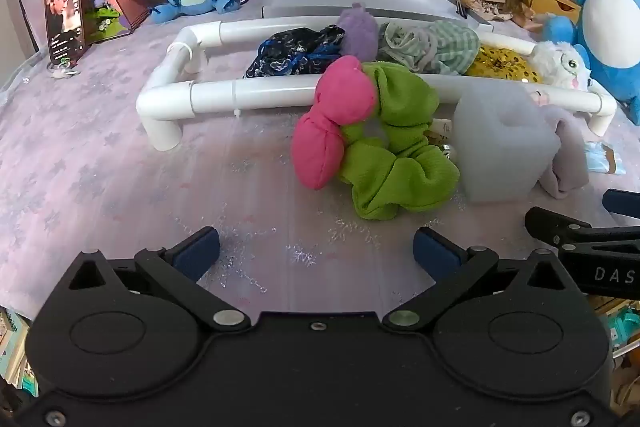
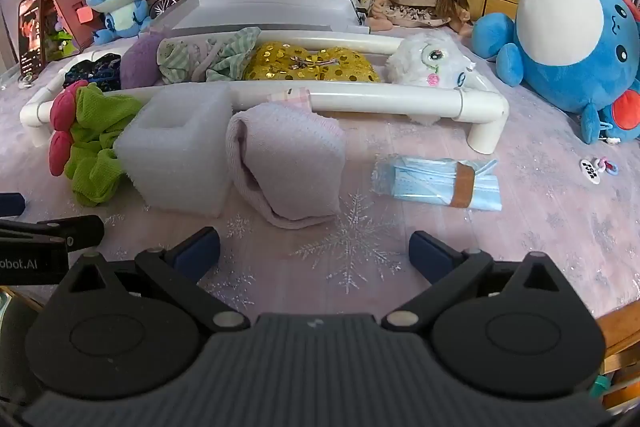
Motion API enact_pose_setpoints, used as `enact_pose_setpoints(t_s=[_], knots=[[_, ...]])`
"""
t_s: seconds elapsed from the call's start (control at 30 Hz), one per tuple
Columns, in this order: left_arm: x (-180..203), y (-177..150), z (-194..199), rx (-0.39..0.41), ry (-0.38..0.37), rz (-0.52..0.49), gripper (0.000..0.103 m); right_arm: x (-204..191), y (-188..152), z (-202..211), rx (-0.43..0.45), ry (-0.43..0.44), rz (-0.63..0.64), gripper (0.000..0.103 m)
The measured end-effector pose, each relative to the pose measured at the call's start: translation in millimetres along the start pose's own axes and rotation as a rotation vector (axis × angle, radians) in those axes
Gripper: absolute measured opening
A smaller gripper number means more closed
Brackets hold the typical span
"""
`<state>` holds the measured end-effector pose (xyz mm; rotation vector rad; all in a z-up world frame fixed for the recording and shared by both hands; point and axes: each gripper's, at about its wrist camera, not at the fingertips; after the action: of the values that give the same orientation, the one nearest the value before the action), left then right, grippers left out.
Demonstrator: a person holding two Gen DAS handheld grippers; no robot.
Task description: Organize soft objects
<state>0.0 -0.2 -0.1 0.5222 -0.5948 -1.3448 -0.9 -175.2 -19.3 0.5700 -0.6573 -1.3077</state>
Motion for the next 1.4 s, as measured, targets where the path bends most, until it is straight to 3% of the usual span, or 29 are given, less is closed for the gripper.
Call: enact_pose_setpoints(t_s=[1.4], knots=[[-0.5,-1.0,-3.5,-0.019,0.007,0.011,0.103,-1.0,0.3,0.3,0.003,-0.007,0.000,0.103]])
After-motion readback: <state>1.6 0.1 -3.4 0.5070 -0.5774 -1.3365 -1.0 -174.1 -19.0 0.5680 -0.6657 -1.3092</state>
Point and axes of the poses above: each gripper's, at about its wrist camera, not at the fingertips, and z roughly against the way its jaws point, x to its right, y to its top, and after that the axes turned 9 degrees about z, right-handed
